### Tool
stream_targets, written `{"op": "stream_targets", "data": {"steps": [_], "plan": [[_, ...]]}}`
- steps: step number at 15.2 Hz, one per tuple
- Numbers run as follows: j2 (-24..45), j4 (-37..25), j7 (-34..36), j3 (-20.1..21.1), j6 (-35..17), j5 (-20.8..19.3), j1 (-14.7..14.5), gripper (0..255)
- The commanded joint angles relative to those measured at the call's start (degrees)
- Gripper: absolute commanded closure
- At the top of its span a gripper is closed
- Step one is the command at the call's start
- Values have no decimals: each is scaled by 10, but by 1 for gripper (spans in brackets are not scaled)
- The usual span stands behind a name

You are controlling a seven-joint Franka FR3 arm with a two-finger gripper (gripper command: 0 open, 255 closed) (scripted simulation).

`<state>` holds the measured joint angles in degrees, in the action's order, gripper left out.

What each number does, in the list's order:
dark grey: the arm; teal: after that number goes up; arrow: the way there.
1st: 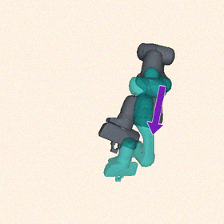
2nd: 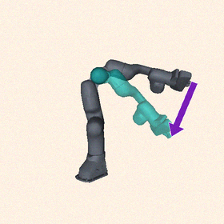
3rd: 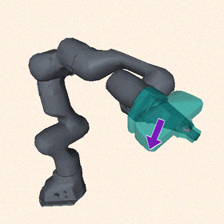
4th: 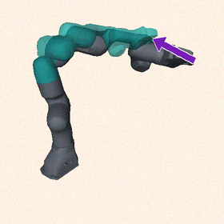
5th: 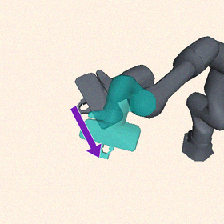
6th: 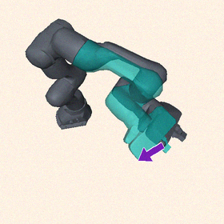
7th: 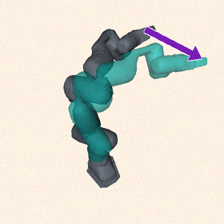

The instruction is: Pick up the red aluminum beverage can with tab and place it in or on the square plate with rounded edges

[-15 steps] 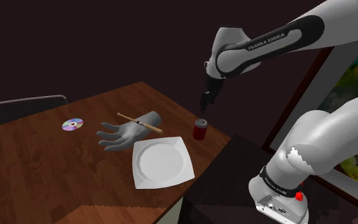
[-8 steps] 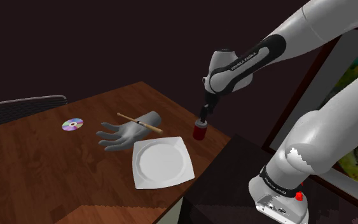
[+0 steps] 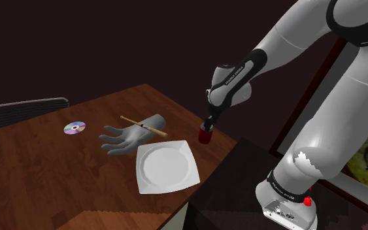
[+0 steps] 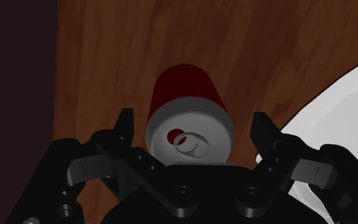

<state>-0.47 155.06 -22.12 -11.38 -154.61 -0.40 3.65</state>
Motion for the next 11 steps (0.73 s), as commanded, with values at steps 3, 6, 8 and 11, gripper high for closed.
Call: {"op": "stream_targets", "data": {"steps": [3,6,8,11], "plan": [[48,-2,-17,4,-45,24,-1,0],[48,-2,-17,4,-45,24,-1,0],[48,-2,-17,4,-45,24,-1,0],[48,-2,-17,4,-45,24,-1,0]]}}
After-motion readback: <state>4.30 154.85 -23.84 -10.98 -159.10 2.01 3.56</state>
